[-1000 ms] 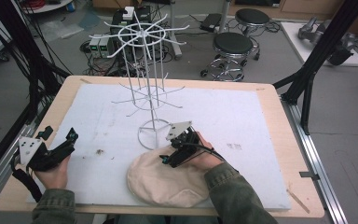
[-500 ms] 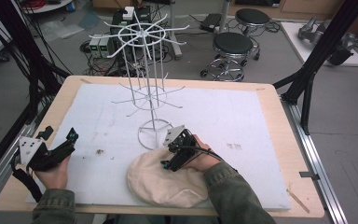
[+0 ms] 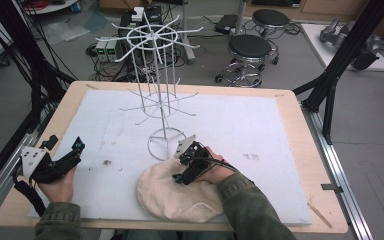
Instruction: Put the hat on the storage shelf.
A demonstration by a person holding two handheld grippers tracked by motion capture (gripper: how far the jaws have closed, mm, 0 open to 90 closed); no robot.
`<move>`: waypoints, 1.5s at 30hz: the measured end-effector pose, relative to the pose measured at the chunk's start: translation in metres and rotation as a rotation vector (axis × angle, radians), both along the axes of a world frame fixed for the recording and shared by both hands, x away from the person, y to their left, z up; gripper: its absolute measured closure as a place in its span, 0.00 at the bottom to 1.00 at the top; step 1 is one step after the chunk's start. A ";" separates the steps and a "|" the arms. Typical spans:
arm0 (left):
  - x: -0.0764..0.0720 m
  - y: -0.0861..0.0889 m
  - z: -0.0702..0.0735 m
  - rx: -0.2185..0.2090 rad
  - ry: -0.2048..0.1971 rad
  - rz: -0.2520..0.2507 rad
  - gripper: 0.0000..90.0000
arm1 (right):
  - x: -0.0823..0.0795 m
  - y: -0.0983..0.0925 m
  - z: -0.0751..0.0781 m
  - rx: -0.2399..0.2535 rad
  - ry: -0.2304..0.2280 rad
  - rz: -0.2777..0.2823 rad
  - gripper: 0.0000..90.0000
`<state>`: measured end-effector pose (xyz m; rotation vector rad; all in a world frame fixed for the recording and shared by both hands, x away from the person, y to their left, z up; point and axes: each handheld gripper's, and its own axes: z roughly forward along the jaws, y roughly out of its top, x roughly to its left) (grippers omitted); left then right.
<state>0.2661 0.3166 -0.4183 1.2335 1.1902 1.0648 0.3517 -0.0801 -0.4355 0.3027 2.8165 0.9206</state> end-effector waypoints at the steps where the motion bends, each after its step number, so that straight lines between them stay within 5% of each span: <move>1: 0.000 0.000 0.000 0.000 0.001 0.000 0.23 | 0.000 0.000 0.000 -0.001 0.004 -0.003 0.16; 6: 0.000 -0.001 0.000 0.006 0.002 -0.002 0.23 | 0.005 -0.003 -0.002 0.021 0.090 -0.036 0.19; 11: 0.000 -0.001 0.000 0.004 0.004 -0.002 0.23 | 0.004 -0.003 -0.001 0.022 0.100 -0.032 0.26; 15: 0.000 -0.001 0.000 0.003 0.002 0.000 0.23 | 0.001 -0.004 0.002 0.016 0.113 -0.016 0.39; 17: 0.000 -0.001 0.000 0.003 0.002 -0.001 0.23 | -0.002 -0.003 0.006 0.010 0.102 -0.035 0.63; 19: 0.000 -0.002 0.000 0.003 0.001 -0.001 0.23 | -0.004 -0.003 0.008 0.001 0.097 -0.061 0.74; 22: 0.000 -0.002 0.000 0.005 0.001 -0.003 0.23 | -0.006 -0.002 0.010 -0.005 0.112 -0.105 0.81; 30: 0.000 -0.001 0.000 0.003 0.001 -0.003 0.23 | -0.013 -0.003 0.011 0.006 0.062 -0.119 0.88; 45: 0.000 -0.001 0.000 0.003 -0.002 -0.005 0.23 | -0.016 -0.004 0.011 0.025 0.059 -0.130 0.88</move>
